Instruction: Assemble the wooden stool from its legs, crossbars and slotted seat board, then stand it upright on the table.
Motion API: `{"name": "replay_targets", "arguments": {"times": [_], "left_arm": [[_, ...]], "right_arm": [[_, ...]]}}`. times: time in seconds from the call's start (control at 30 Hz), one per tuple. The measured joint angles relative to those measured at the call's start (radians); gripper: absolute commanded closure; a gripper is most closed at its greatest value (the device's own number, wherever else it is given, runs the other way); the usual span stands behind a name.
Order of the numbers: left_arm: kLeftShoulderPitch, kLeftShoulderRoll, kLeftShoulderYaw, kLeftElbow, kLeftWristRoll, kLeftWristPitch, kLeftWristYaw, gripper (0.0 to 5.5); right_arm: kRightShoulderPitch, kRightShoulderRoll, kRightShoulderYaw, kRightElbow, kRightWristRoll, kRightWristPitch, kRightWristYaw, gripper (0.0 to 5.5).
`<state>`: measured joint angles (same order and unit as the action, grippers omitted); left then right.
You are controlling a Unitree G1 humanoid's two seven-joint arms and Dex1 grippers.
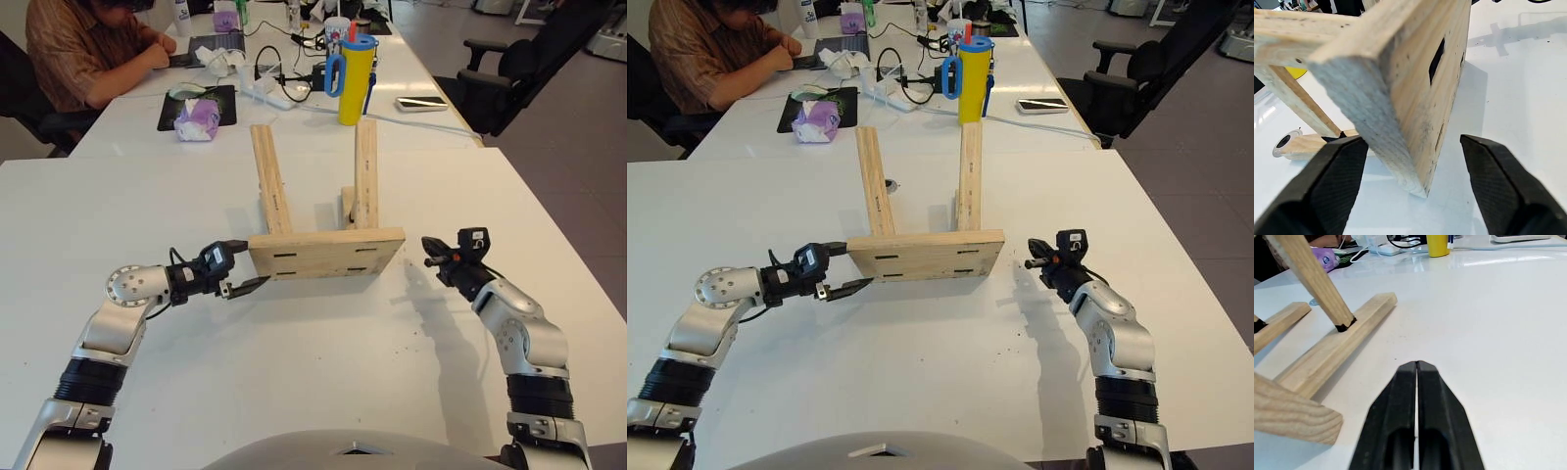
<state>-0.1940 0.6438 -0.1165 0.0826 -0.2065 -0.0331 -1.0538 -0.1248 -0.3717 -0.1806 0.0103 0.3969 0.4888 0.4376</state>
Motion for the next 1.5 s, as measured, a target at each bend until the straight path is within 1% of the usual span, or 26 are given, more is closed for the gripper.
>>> {"name": "replay_targets", "arguments": {"times": [0.03, 0.13, 0.3, 0.4, 0.57, 0.6, 0.7, 0.8, 0.83, 0.97, 1.07, 1.13, 1.23, 1.3, 1.5], "left_arm": [[-0.008, 0.0, 0.0, 0.01, -0.008, 0.001, -0.016, 2.74], [-0.011, -0.006, 0.003, 0.013, -0.05, 0.035, -0.044, 3.28], [-0.014, -0.033, 0.002, -0.003, -0.081, 0.103, -0.045, 3.99], [-0.015, -0.057, 0.001, -0.026, -0.105, 0.172, -0.033, 4.11], [-0.048, -0.142, 0.046, -0.124, -0.233, 0.435, 0.095, 4.11], [-0.065, -0.166, 0.08, -0.161, -0.305, 0.524, 0.142, 4.11], [-0.115, -0.223, 0.179, -0.215, -0.498, 0.71, 0.28, 4.12], [-0.204, -0.286, 0.294, -0.207, -0.707, 0.827, 0.48, 4.17], [-0.231, -0.301, 0.321, -0.197, -0.765, 0.84, 0.544, 4.18], [-0.411, -0.36, 0.483, -0.076, -1.013, 0.84, 0.897, 4.18], [-0.564, -0.346, 0.637, 0.079, -1.108, 0.793, 1.134, 4.19], [-0.603, -0.298, 0.708, 0.205, -1.077, 0.724, 1.192, 4.19], [-0.571, -0.263, 0.779, 0.348, -1.044, 0.651, 1.206, 4.19], [-0.551, -0.263, 0.8, 0.384, -1.046, 0.626, 1.195, 4.16], [-0.523, -0.263, 0.788, 0.382, -1.037, 0.621, 1.143, 4.16]], "right_arm": [[-0.002, 0.0, 0.001, 0.003, -0.002, -0.004, 0.001, 5.5], [-0.008, 0.0, 0.001, 0.025, -0.017, -0.014, 0.002, 5.5], [-0.01, 0.015, 0.0, 0.043, -0.018, -0.016, 0.002, 5.5], [-0.022, 0.016, 0.0, 0.055, -0.024, -0.02, -0.001, 5.5], [-0.05, 0.035, 0.007, 0.089, -0.036, -0.03, -0.012, 5.5], [-0.051, 0.038, 0.014, 0.092, -0.036, -0.03, -0.011, 5.5], [-0.051, 0.046, 0.04, 0.102, -0.037, -0.022, -0.011, 5.5], [-0.047, 0.065, 0.074, 0.102, -0.037, -0.003, -0.011, 5.5], [-0.044, 0.073, 0.08, 0.102, -0.036, 0.002, -0.012, 5.5], [-0.038, 0.098, 0.118, 0.097, -0.037, 0.028, -0.014, 5.5], [-0.034, 0.116, 0.146, 0.083, -0.04, 0.06, -0.027, 5.5], [-0.033, 0.127, 0.167, 0.076, -0.047, 0.07, -0.03, 5.5], [-0.036, 0.128, 0.172, 0.073, -0.059, 0.074, -0.033, 5.5], [-0.044, 0.134, 0.183, 0.074, -0.065, 0.082, -0.033, 5.5], [-0.054, 0.139, 0.193, 0.074, -0.067, 0.102, -0.032, 5.5]]}}
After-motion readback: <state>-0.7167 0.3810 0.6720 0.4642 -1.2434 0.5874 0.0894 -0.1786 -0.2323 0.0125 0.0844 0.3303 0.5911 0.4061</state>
